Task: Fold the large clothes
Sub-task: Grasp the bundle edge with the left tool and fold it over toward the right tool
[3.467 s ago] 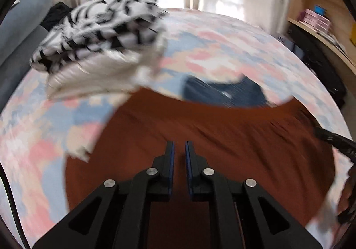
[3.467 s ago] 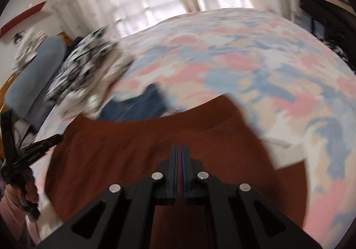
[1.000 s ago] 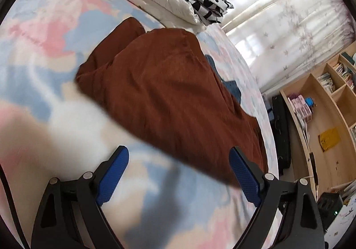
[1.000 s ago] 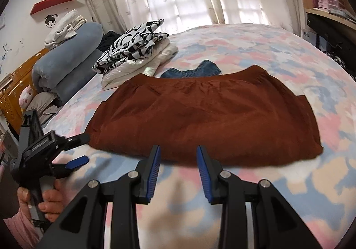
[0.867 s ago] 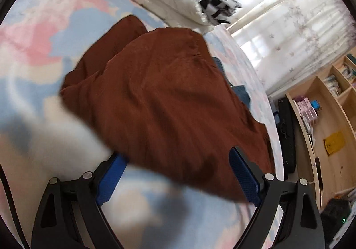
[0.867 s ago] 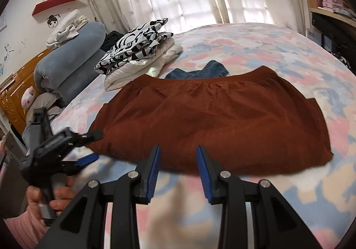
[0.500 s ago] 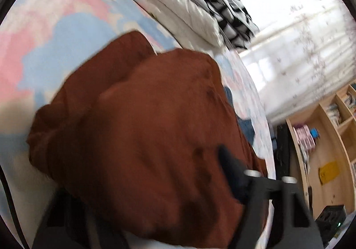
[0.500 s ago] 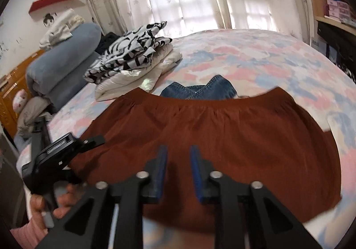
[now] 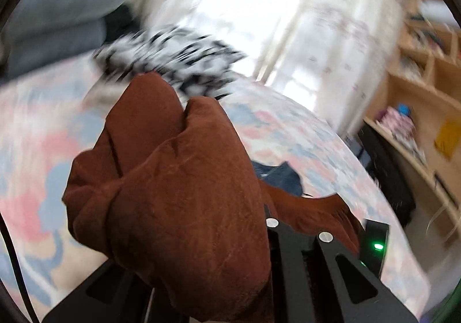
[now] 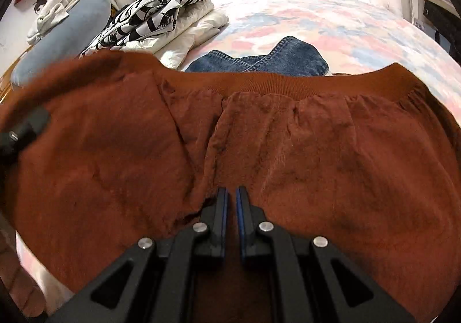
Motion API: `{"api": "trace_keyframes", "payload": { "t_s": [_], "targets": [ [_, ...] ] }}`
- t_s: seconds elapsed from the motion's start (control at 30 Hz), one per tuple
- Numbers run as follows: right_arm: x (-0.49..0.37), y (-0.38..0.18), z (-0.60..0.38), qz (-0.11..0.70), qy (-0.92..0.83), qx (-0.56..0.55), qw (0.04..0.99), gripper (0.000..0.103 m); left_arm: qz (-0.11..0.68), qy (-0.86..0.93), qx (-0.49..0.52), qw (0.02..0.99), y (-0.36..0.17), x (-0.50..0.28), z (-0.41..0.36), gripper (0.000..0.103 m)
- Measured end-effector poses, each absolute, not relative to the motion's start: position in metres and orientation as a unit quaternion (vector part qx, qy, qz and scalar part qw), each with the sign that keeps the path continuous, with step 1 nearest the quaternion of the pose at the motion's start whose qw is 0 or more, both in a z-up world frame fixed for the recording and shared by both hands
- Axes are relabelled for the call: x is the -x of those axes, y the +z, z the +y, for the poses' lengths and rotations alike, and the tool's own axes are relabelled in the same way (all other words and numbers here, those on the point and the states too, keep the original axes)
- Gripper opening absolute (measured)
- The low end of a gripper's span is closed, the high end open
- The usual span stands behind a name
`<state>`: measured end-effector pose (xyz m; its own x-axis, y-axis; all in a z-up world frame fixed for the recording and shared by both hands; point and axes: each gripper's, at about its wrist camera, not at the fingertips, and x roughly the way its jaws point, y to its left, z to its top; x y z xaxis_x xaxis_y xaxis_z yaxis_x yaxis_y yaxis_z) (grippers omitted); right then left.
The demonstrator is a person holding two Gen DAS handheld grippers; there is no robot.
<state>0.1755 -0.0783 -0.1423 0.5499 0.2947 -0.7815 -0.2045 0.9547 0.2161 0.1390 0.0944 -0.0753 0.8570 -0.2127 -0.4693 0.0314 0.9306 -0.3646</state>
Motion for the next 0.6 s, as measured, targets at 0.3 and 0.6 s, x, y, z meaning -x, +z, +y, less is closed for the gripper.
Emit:
{"api": "trace_keyframes", "payload": {
  "t_s": [0.3,0.6],
  "targets": [
    [-0.181,-0.148,-0.099,0.464,0.173,-0.118,0.861,0.007,0.26,-0.099,0.086,0.957,-0.043,-0.146,0.03,0.009],
    [-0.162,-0.119,-0.153,0.473,0.223,-0.198,0.829,0.007,0.269,-0.11,0.034,0.956,-0.027,-0.15,-0.022,0.009]
  ]
}}
